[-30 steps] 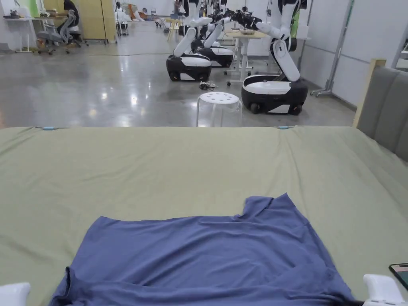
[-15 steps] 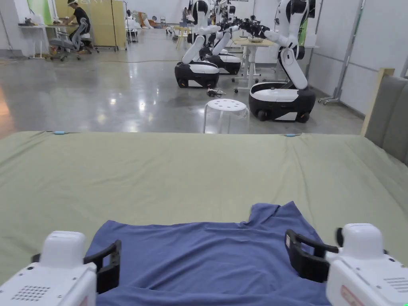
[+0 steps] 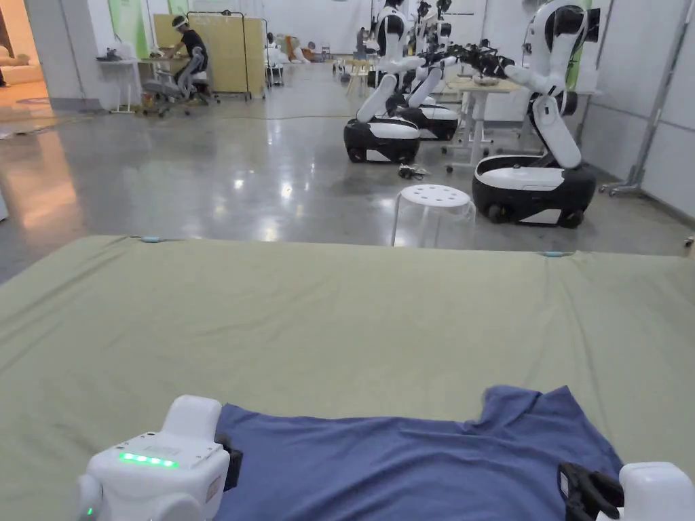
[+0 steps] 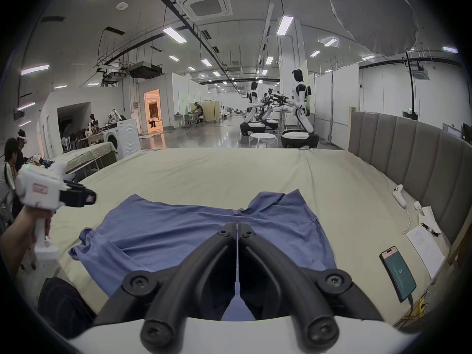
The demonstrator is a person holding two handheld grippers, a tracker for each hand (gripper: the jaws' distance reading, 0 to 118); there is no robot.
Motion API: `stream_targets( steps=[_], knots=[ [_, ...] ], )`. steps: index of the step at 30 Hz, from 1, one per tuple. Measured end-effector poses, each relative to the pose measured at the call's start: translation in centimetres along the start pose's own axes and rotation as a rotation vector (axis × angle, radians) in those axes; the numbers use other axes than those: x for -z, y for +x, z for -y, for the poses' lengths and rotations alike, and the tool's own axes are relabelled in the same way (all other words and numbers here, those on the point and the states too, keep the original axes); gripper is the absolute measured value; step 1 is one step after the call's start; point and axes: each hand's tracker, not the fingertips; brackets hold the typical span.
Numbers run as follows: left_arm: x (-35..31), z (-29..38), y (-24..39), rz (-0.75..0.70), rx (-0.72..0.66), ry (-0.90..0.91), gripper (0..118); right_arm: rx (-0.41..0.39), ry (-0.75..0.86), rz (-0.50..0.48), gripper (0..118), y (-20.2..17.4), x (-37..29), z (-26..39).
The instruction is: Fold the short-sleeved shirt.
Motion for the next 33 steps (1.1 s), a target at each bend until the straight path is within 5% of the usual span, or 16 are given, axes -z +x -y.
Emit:
stream_targets(
  steps=[3,11,12,13,14,15,16,19,20,21,24,25,26,27,29,33],
  knots=[
    [6.5,-2.0,-1.0,0.012,-0.042,-0.106,76,0.016,-0.040,0.006,3,0.8,1.6,0.3],
    [18.8,-5.4,-1.1,-0.132,0.054,-0.256,72,0.012,-0.143,0.077,3,5.3,6.1,0.3],
    [19.4,-5.3,-0.8,-0.126,0.090,-0.269,56,0.011,-0.155,0.087,3,6.1,6.8,0.1],
    [19.6,-5.2,-0.5,-0.070,0.109,-0.279,21,-0.003,-0.174,0.110,3,7.1,7.8,-0.3],
    [19.3,-5.2,0.0,0.015,0.071,-0.284,8,-0.036,-0.208,0.138,3,8.3,9.4,-0.7],
    [18.9,-5.3,0.8,-0.031,0.074,-0.278,8,-0.053,-0.238,0.149,4,9.1,10.6,-1.0],
    [18.2,-5.3,1.4,-0.077,0.165,-0.237,8,-0.050,-0.293,0.150,10,10.5,12.7,-1.4],
    [15.7,-5.9,1.6,-0.005,0.153,-0.173,8,0.038,-0.401,0.076,97,14.2,18.9,-2.3],
    [14.7,-6.2,1.7,-0.013,0.155,-0.142,8,0.029,-0.434,0.093,117,14.9,20.8,-2.5],
    [13.5,-6.7,1.8,-0.018,0.151,-0.103,8,0.006,-0.501,0.122,118,15.5,23.1,-2.6],
    [10.1,-7.8,1.7,0.004,0.133,-0.061,8,0.030,-0.577,0.131,102,16.4,27.7,-2.3],
    [9.5,-8.0,1.7,0.006,0.132,-0.057,8,0.053,-0.615,0.159,74,16.7,28.8,-1.9],
    [9.1,-8.3,1.3,0.007,0.127,-0.053,8,0.089,-0.657,0.191,21,16.9,29.6,-1.3],
    [8.9,-8.2,1.3,0.009,0.125,-0.050,8,0.097,-0.674,0.202,8,16.9,29.6,-1.0],
    [8.2,-8.0,1.1,0.010,0.103,-0.028,8,-0.027,-0.610,0.248,2,16.1,28.2,-0.8],
    [7.4,-8.0,0.1,0.024,0.072,-0.026,8,0.007,-0.513,0.183,2,16.0,23.8,-2.7]
  ],
)
